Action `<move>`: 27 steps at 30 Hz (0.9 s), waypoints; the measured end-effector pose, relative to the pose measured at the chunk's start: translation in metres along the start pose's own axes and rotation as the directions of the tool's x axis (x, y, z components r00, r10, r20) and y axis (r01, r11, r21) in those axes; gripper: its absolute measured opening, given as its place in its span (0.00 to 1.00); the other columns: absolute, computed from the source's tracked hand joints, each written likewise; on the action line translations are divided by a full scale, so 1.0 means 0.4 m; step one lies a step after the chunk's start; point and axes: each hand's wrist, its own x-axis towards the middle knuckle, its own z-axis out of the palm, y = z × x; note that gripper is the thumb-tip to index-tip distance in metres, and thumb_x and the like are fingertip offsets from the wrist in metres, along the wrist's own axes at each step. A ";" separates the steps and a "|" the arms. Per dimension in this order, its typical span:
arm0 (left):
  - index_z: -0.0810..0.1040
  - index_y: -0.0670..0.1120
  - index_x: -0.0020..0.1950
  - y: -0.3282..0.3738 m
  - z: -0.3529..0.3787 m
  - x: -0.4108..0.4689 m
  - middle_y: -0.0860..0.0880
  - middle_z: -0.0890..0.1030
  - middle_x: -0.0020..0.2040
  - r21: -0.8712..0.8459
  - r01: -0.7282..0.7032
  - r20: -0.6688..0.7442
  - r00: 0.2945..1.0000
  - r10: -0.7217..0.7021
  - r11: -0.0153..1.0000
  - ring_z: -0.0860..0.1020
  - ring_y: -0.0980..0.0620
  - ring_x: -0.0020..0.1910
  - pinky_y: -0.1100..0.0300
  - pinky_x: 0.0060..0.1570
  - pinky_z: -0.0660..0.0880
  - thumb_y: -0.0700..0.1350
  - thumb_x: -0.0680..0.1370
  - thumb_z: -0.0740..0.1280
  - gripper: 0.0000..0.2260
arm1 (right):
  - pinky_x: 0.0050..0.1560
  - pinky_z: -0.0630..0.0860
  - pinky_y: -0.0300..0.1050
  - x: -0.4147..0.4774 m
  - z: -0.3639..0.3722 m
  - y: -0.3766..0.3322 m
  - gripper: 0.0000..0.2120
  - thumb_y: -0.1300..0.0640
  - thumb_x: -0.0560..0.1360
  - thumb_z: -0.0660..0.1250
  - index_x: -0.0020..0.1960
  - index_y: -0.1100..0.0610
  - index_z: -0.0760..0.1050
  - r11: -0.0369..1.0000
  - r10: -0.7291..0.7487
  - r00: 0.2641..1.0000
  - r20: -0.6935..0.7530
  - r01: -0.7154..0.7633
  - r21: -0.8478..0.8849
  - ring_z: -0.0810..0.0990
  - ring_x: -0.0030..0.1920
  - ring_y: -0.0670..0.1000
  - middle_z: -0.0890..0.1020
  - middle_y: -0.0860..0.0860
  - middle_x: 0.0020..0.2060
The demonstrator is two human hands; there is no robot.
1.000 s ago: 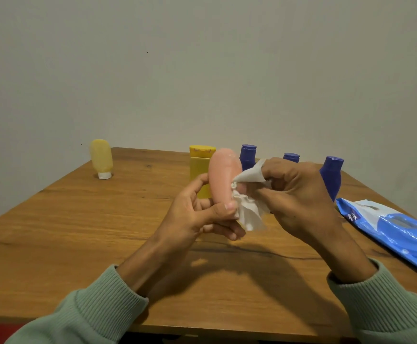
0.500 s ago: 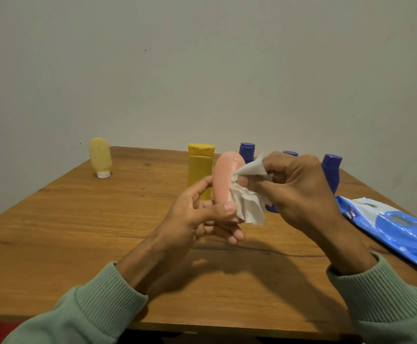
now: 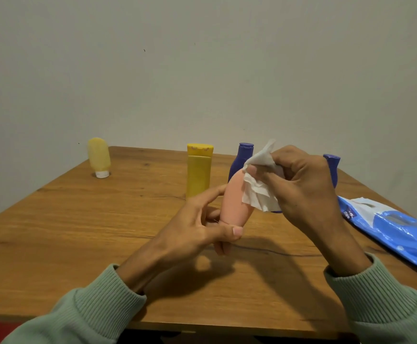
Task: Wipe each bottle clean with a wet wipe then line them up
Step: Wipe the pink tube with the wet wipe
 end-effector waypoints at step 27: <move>0.70 0.57 0.68 -0.017 0.018 0.008 0.43 0.80 0.52 0.142 -0.095 -0.167 0.979 0.119 0.985 0.82 0.45 0.40 0.57 0.36 0.80 0.44 0.71 0.73 0.28 | 0.43 0.71 0.24 -0.020 0.018 -0.013 0.08 0.66 0.70 0.72 0.49 0.60 0.80 0.966 -0.172 0.983 -0.069 0.154 -0.209 0.75 0.40 0.40 0.75 0.46 0.41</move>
